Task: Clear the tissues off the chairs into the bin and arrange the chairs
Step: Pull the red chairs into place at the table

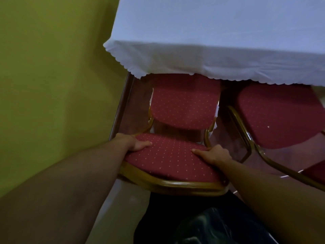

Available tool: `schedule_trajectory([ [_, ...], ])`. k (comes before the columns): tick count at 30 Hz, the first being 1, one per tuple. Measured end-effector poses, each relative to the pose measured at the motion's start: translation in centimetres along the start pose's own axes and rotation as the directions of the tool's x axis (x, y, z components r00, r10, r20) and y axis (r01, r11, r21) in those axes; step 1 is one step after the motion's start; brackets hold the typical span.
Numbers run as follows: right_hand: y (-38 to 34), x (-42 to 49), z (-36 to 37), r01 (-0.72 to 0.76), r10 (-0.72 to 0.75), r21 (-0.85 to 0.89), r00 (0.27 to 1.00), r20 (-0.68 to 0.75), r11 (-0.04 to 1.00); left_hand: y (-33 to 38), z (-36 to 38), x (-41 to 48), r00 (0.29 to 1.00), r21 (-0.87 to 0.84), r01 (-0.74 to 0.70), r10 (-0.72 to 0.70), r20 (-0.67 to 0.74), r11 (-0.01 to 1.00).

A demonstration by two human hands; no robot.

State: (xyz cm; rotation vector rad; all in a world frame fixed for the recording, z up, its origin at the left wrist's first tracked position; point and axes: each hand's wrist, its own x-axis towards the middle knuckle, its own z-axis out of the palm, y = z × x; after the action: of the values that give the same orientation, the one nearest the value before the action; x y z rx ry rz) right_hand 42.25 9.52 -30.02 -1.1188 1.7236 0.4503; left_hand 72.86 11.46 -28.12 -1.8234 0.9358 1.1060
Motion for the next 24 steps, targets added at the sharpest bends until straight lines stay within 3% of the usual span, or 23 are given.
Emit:
schedule_trajectory([
  [6,-1.6,1.6,-2.5,-0.062,0.064,0.050,0.998,-0.029,0.997,1.6,-3.7,0.2,0.995,0.058,0.009,-0.003,-0.103,0.998],
  [17,-2.7,3.1,-3.9,-0.067,0.066,0.075,0.998,0.018,0.995,3.0,-4.8,0.8,0.998,0.011,0.053,-0.053,-0.041,0.999],
  [24,-2.5,3.7,-4.9,-0.048,0.048,0.052,0.999,0.001,0.997,4.0,-5.1,-0.1,0.991,0.111,0.026,-0.011,-0.130,0.993],
])
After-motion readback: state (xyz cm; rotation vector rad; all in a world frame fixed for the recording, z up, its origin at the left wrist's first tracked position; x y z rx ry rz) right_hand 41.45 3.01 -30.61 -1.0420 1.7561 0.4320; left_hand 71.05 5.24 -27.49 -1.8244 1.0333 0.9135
